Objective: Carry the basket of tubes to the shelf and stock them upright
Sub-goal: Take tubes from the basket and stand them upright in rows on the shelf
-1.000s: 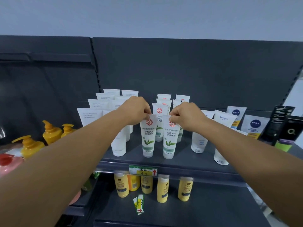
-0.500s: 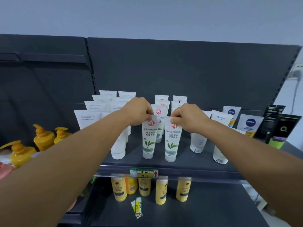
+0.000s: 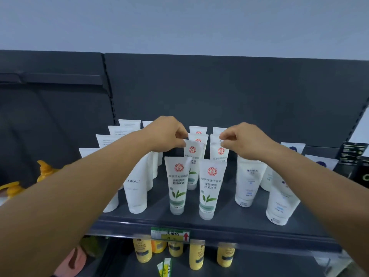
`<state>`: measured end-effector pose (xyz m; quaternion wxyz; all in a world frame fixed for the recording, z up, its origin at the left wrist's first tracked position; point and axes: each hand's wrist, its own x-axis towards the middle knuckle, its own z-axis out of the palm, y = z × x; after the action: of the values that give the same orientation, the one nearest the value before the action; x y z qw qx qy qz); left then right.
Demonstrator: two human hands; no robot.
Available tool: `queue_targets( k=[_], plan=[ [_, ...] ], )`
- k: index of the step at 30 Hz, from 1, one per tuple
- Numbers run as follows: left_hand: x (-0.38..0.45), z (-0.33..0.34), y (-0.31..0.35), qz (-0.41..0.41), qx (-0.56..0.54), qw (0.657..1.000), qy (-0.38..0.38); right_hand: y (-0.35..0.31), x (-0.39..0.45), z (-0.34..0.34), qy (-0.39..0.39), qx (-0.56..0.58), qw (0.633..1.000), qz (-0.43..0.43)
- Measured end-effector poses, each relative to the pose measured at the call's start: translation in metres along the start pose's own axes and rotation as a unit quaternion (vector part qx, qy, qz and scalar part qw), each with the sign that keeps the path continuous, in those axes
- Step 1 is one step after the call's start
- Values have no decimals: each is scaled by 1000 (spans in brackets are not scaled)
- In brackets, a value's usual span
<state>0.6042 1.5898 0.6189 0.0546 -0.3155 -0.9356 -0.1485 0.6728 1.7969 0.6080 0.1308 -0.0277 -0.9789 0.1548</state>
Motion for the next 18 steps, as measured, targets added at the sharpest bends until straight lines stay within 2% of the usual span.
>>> queue_targets(
  k=[5, 12, 18],
  plan=[
    [38, 19, 0, 37, 110, 992, -44, 13, 29, 8, -42, -86, 995, -1],
    [64, 31, 0, 28, 126, 990, -60, 16, 51, 17, -70, -93, 993, -19],
    [67, 28, -9, 17, 138, 989, -59, 13, 53, 20, -62, -81, 994, -31]
  ],
)
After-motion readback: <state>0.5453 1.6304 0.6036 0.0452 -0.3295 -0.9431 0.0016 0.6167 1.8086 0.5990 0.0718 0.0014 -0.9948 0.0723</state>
